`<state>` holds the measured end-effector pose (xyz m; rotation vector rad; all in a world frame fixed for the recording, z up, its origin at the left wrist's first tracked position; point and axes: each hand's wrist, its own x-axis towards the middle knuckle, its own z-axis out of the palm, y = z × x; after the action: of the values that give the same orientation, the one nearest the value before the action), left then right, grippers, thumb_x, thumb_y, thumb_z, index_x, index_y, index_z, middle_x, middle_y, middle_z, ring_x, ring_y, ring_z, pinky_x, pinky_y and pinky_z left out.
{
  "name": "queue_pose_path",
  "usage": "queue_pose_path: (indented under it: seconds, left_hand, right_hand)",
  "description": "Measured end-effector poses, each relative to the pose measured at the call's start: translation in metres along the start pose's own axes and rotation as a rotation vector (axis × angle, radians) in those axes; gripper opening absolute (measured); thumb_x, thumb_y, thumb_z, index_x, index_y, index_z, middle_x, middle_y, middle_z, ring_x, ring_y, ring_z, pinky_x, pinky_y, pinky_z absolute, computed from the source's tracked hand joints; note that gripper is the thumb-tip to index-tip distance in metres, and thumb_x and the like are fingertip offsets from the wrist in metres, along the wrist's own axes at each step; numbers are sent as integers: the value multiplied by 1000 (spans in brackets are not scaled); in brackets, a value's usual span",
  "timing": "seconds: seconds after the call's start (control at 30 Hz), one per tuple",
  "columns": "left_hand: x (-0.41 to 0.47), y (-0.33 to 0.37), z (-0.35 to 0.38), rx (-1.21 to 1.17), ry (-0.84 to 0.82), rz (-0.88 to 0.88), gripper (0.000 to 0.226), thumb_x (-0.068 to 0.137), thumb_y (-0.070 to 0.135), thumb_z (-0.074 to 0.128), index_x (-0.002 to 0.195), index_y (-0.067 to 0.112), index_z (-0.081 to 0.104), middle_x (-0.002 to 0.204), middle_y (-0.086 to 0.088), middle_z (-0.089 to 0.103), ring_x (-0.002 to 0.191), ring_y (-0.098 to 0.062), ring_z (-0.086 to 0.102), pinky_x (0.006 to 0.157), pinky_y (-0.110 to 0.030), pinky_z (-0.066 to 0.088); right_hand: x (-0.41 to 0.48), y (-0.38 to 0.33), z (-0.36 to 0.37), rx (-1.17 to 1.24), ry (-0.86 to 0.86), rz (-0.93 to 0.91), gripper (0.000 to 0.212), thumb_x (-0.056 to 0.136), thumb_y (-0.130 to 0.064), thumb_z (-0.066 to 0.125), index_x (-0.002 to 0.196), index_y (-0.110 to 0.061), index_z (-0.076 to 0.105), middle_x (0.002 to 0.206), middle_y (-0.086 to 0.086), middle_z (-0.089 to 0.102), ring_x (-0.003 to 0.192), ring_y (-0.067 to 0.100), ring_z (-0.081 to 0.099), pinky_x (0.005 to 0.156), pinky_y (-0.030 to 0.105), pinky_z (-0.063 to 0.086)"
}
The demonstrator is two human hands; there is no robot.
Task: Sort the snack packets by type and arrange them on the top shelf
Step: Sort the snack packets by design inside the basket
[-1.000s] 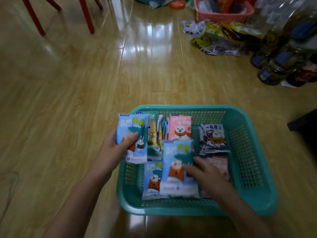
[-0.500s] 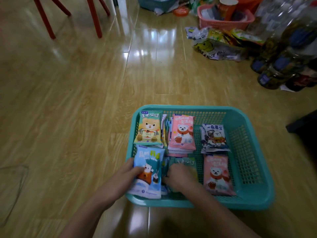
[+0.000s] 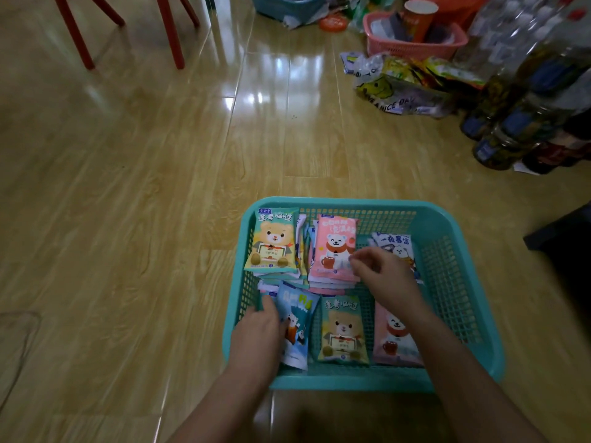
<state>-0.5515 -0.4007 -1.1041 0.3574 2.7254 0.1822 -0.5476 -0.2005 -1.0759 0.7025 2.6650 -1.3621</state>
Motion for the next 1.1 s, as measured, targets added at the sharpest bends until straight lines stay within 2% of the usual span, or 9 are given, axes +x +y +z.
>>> queue_pose_path:
  seconds: [0.17, 0.27, 0.37, 0.57, 0.73, 0.83, 0.93, 1.03, 1.1]
  left_hand:
    - [1, 2, -17, 226, -26, 119, 21, 96, 17, 40, 113, 16, 51, 110, -4, 64, 104, -21, 58, 79, -30, 47]
    - [9, -3, -37, -56, 248, 147, 16, 91, 31, 48, 97, 18, 55, 96, -1, 62, 88, -20, 57, 70, -30, 46]
    - [34, -1, -55, -245, 477, 156, 31, 85, 33, 60, 105, 10, 56, 103, -6, 57, 95, -22, 52, 74, -29, 41]
    - [92, 9, -64, -278, 164, -37, 76, 76, 53, 66, 127, 3, 38, 129, -15, 43, 121, -28, 40, 97, -35, 37]
    - [106, 9, -65, -344, 106, -149, 87, 64, 52, 75, 125, 1, 41, 126, -16, 47, 119, -31, 45, 96, -41, 43]
    - [113, 6, -68, -373, 56, -147, 87, 49, 62, 75, 107, 0, 56, 108, -15, 64, 99, -34, 60, 79, -40, 50]
    - [110, 6, -70, -425, 88, -171, 79, 53, 52, 80, 105, 1, 51, 99, -12, 66, 93, -33, 62, 75, -40, 50]
    - [105, 4, -75, -511, 104, -190, 72, 54, 44, 83, 105, 7, 48, 95, -8, 66, 87, -30, 64, 74, -43, 54]
    - [94, 4, -76, -633, 82, -187, 70, 52, 40, 86, 104, 11, 50, 91, -4, 67, 80, -27, 66, 72, -45, 56]
  right_hand:
    - [32, -5, 17, -149, 156, 64, 39, 87, -41, 58, 110, -10, 50, 110, 6, 50, 96, 19, 52, 78, 33, 45]
    - [43, -3, 27, -186, 154, 127, 61, 78, -49, 66, 117, -8, 42, 115, 7, 47, 102, 24, 51, 82, 38, 47]
    - [48, 3, 34, -197, 144, 178, 70, 72, -51, 71, 117, -8, 40, 118, 11, 49, 107, 27, 52, 85, 42, 49]
    - [56, 7, 39, -76, 143, 261, 76, 66, -45, 78, 118, -3, 42, 122, 16, 51, 111, 30, 52, 90, 43, 48]
    - [54, 2, 28, -13, 83, 262, 56, 80, -46, 65, 116, -7, 49, 113, 9, 60, 102, 27, 59, 84, 38, 49]
    - [39, 1, 9, 164, 88, 279, 43, 88, -43, 56, 115, -10, 53, 111, 8, 64, 96, 23, 62, 84, 38, 50]
    - [2, 6, -23, 461, 28, 297, 33, 92, -35, 52, 115, -12, 56, 106, 3, 68, 88, 17, 67, 71, 30, 51]
    - [-39, 25, -44, 500, -39, 342, 18, 94, -23, 50, 107, -13, 57, 95, -1, 68, 62, 5, 69, 47, 17, 49]
    - [-53, 45, -45, 485, -15, 436, 17, 94, -18, 50, 107, -9, 55, 93, 2, 67, 55, 7, 67, 42, 19, 48]
